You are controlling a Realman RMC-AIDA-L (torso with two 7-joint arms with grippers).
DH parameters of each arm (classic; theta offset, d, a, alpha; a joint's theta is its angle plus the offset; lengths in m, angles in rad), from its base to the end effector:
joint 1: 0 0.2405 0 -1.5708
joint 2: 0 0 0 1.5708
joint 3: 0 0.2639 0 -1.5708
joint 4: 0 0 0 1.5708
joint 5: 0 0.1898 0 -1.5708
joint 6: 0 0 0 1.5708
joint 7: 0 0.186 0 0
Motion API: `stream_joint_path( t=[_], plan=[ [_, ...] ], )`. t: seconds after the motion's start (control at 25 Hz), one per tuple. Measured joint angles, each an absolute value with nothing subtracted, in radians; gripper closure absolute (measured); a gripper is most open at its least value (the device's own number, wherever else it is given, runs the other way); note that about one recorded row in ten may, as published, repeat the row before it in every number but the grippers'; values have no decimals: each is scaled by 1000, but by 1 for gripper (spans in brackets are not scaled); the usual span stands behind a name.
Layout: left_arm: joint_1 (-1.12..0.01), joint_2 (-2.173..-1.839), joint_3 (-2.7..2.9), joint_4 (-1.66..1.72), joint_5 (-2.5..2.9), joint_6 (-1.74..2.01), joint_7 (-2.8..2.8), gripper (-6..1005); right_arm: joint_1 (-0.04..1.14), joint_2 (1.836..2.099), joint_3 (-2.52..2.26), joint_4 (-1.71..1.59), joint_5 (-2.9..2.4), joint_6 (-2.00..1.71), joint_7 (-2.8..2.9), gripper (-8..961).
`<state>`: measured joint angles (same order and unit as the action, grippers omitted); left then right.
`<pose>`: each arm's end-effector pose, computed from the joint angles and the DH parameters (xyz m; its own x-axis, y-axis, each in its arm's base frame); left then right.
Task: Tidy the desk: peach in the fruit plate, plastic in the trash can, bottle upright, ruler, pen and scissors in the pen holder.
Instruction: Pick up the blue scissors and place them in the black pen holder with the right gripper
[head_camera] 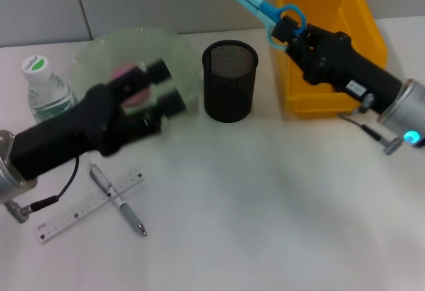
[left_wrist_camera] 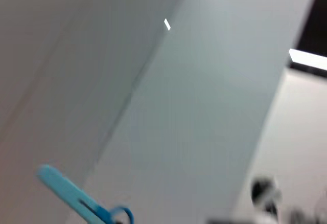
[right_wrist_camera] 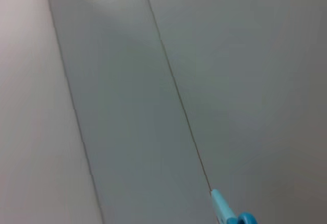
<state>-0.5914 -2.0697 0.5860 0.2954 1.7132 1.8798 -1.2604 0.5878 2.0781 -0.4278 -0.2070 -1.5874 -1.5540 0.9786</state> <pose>-0.1710 0.3007 -0.0247 0.4165 0.3163 0.8523 0.3630 -0.9174 0.1630 0.2098 0.3614 -0.0180 0.4408 -0.0791 -0.8941 -0.6090 -0.7581 -0.2332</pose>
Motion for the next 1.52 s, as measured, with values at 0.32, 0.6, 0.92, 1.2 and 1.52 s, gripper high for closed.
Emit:
stream_joint_path(
  t=[0.32,0.6,0.92,1.2,1.52],
  plan=[
    [-539,-2066,741,445,1714,1858,-1213,138,559,2043,-559,-651,-1782,-1535,1603,871],
    [-516,-2063,758,465,1719,1819,-1185,138,591,1971,-659,-953,-1934,-1627,2032,871],
    [-515,-2063,764,466,1748,1799,-1178,139,775,1925,-695,-1073,-2270,-1700,2307,871],
    [-513,-2065,768,467,1825,1722,-1158,139,921,1920,-780,-1060,-2444,-1693,2399,871],
    [-503,-2068,768,466,1838,1691,-1137,138,1056,1927,-845,-963,-2587,-1618,2454,871]
  ],
)
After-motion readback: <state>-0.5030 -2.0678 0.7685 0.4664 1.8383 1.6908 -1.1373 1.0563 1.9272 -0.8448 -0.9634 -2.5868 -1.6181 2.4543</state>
